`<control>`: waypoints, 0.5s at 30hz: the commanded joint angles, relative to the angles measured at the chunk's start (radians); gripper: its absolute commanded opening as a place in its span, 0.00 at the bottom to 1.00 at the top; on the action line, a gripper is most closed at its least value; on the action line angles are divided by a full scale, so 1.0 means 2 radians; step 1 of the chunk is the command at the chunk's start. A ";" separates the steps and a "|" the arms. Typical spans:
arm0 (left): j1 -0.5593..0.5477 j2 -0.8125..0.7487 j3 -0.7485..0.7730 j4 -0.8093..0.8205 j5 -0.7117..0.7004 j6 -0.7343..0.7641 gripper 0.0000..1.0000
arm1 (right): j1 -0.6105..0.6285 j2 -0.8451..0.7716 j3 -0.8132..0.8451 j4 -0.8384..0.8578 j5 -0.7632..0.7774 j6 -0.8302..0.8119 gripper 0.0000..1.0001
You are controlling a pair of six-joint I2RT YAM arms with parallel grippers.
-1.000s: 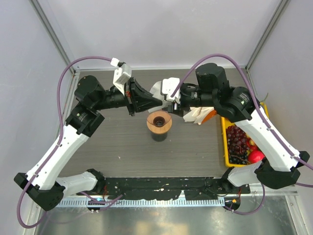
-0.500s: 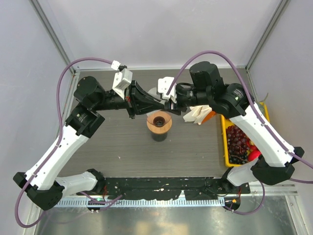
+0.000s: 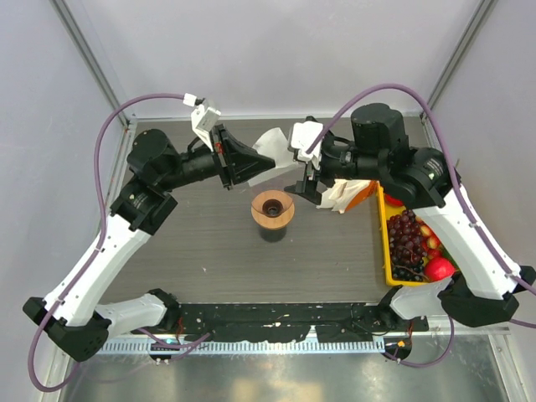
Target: Place the coffee filter in the dripper
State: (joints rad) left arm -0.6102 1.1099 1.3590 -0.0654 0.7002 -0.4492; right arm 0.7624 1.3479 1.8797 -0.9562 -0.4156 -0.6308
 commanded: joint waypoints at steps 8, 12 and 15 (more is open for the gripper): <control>0.001 0.013 -0.017 0.014 -0.032 -0.114 0.00 | 0.009 0.005 0.033 0.032 0.005 -0.027 0.95; 0.001 0.021 -0.013 0.046 -0.007 -0.131 0.00 | 0.012 0.014 0.034 0.029 -0.009 -0.034 0.85; 0.001 0.022 -0.015 0.065 0.002 -0.137 0.00 | 0.013 0.016 0.033 0.023 -0.016 -0.037 0.76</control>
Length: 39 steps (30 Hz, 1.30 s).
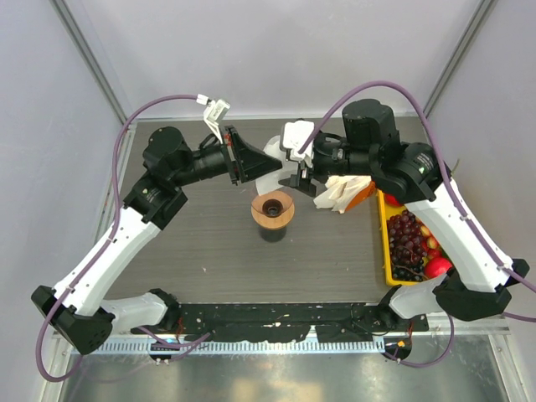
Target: Place the coffee filter in the dripper
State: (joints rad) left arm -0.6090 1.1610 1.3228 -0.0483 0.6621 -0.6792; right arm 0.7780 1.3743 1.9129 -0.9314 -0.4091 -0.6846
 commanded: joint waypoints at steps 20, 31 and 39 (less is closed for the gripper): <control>-0.007 -0.024 0.003 0.056 0.094 0.125 0.06 | 0.004 -0.018 -0.005 0.009 -0.026 0.009 0.52; -0.008 -0.023 0.014 0.043 0.110 0.172 0.02 | 0.004 -0.020 -0.007 0.012 -0.043 0.030 0.61; -0.011 -0.013 0.029 0.053 0.102 0.156 0.07 | 0.004 -0.009 -0.002 0.007 -0.057 0.019 0.54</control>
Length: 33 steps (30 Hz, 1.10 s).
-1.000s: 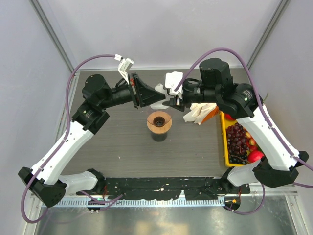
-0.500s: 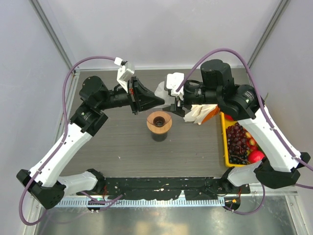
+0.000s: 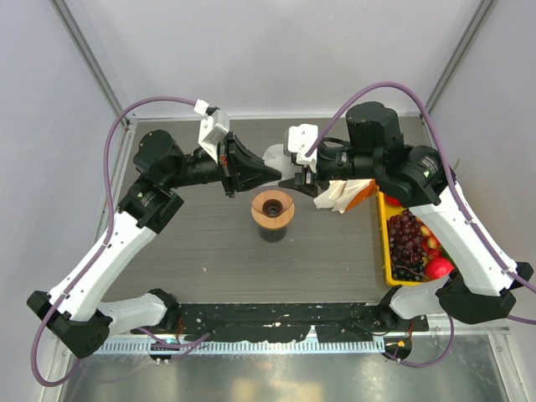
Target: Place the coffee filter in the dripper
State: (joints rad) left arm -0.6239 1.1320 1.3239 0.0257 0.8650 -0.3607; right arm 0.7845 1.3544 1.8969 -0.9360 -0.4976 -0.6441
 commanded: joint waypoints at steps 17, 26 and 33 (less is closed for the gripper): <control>-0.001 -0.004 0.067 -0.069 0.030 0.051 0.71 | -0.004 0.001 0.003 0.002 -0.031 -0.005 0.21; 0.139 -0.069 -0.005 -0.032 0.081 0.030 0.99 | -0.046 -0.035 -0.031 0.061 -0.138 0.053 0.16; 0.107 -0.063 -0.047 -0.015 0.075 0.036 0.99 | -0.046 -0.048 -0.057 0.140 -0.211 0.133 0.05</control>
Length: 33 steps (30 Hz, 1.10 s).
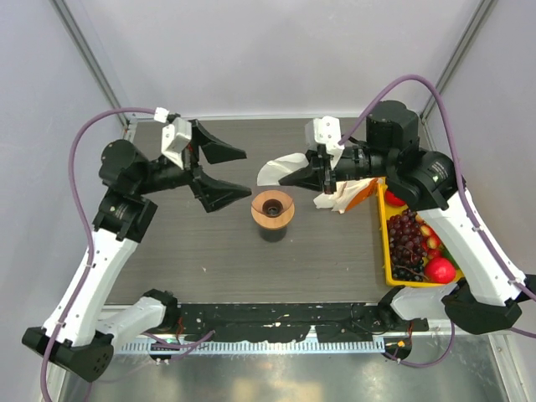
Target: Place the coffee filter in the dripper
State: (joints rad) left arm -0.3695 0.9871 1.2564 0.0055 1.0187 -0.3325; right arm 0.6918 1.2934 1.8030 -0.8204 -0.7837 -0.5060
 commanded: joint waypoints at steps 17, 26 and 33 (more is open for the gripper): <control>-0.108 0.041 0.008 0.089 -0.003 -0.030 0.65 | 0.002 -0.015 -0.026 0.116 -0.077 0.115 0.08; -0.102 0.031 -0.015 0.077 -0.004 -0.029 0.00 | -0.008 -0.017 -0.012 0.100 -0.065 0.107 0.23; -0.081 0.029 -0.029 0.112 -0.010 -0.068 0.00 | -0.044 -0.025 0.004 0.034 -0.061 0.067 0.34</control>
State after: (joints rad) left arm -0.5457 1.0641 1.2015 0.1505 1.0061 -0.4248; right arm 0.6342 1.2655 1.7664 -0.6838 -0.9134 -0.3206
